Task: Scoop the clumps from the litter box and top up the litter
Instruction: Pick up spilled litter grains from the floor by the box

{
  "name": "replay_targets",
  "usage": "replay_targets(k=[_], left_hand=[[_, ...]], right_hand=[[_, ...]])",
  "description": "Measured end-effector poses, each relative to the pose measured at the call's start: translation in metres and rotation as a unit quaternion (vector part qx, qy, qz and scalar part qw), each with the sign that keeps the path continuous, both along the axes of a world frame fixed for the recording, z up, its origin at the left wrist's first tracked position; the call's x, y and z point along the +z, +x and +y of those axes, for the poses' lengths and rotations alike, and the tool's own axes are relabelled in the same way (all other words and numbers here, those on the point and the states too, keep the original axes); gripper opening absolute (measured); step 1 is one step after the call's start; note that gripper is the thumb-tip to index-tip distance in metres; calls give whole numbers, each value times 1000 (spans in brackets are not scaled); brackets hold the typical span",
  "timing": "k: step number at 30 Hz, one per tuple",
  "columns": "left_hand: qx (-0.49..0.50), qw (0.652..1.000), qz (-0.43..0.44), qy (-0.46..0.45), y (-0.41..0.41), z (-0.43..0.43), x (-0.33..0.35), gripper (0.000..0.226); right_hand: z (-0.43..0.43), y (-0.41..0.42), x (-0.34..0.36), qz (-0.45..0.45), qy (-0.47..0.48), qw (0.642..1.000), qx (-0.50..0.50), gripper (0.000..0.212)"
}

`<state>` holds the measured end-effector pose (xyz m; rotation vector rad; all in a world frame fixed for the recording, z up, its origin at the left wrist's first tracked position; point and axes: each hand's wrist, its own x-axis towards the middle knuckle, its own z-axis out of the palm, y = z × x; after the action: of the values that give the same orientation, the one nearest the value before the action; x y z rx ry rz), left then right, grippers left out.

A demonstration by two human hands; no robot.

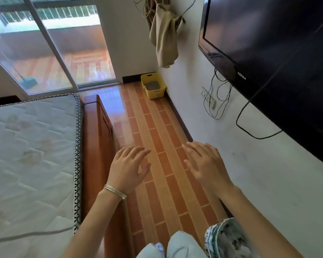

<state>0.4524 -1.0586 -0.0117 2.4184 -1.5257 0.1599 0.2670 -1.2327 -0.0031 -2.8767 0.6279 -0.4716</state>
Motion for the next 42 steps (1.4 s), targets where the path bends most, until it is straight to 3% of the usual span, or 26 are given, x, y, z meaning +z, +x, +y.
replay_targets(k=[10, 21, 29, 42], left_hand=[[5, 1000, 12, 8, 99, -71, -25, 43], [16, 1000, -10, 10, 242, -196, 1, 47], [26, 999, 6, 27, 321, -236, -17, 45], [-28, 999, 7, 17, 550, -293, -12, 45]], right_hand=[[-76, 108, -28, 10, 7, 1000, 16, 42], [-202, 261, 3, 14, 13, 999, 49, 48], [-244, 344, -12, 8, 19, 998, 67, 46], [-285, 543, -19, 16, 18, 1000, -13, 43]])
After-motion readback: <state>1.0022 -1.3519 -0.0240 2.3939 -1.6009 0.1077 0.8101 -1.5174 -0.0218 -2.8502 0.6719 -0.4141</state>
